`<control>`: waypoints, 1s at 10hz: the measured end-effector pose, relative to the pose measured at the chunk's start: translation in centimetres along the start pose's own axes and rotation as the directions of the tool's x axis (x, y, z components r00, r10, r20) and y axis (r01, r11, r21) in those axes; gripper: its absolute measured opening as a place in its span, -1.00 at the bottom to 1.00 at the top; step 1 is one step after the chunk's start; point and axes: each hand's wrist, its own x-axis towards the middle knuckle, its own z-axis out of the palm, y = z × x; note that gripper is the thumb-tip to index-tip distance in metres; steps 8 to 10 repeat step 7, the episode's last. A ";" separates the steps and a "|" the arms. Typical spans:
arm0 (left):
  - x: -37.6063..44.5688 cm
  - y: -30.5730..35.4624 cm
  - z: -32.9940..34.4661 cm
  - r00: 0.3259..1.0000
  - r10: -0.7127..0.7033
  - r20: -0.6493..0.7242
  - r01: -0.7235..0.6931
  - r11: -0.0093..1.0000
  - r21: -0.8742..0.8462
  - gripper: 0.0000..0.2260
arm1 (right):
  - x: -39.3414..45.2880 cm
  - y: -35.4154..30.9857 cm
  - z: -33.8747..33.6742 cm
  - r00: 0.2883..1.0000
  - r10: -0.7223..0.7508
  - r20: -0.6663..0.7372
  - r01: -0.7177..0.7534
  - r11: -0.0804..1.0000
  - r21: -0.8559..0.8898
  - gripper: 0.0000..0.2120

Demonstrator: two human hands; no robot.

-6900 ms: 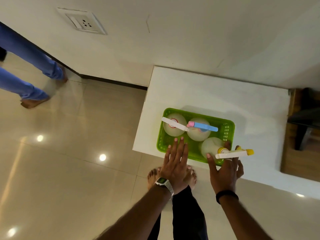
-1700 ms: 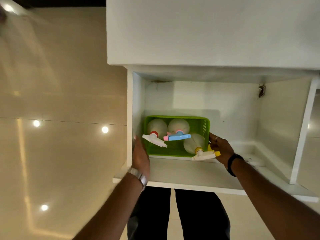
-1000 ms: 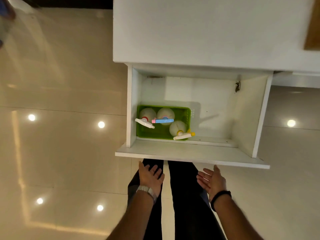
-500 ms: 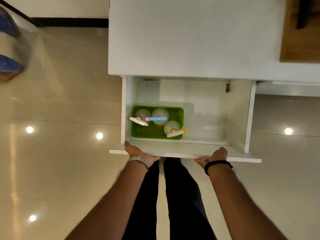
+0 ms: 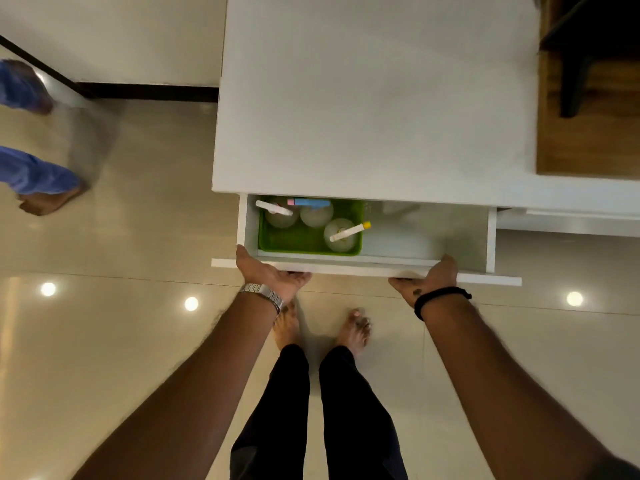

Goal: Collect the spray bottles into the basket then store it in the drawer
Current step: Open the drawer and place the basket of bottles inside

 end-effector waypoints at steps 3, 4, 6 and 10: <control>1.0 2.7 5.8 0.985 0.126 0.115 -0.134 0.989 0.065 -0.13 | 0.6 -3.4 5.5 0.988 -0.065 0.139 0.065 0.998 0.009 -0.37; 1.3 3.6 7.5 0.977 0.167 0.132 -0.184 0.974 0.134 -0.10 | 0.8 -4.6 7.2 0.981 -0.099 0.165 0.105 0.994 -0.028 -0.33; 1.4 4.7 8.4 0.964 0.192 0.185 -0.239 0.929 0.281 -0.16 | 0.7 -5.5 8.3 0.970 -0.160 0.185 0.176 0.982 -0.072 -0.41; 1.0 4.5 8.0 0.965 0.186 0.182 -0.253 0.838 0.484 -0.17 | 0.6 -4.2 7.7 0.961 -0.188 0.202 0.233 0.944 -0.232 -0.43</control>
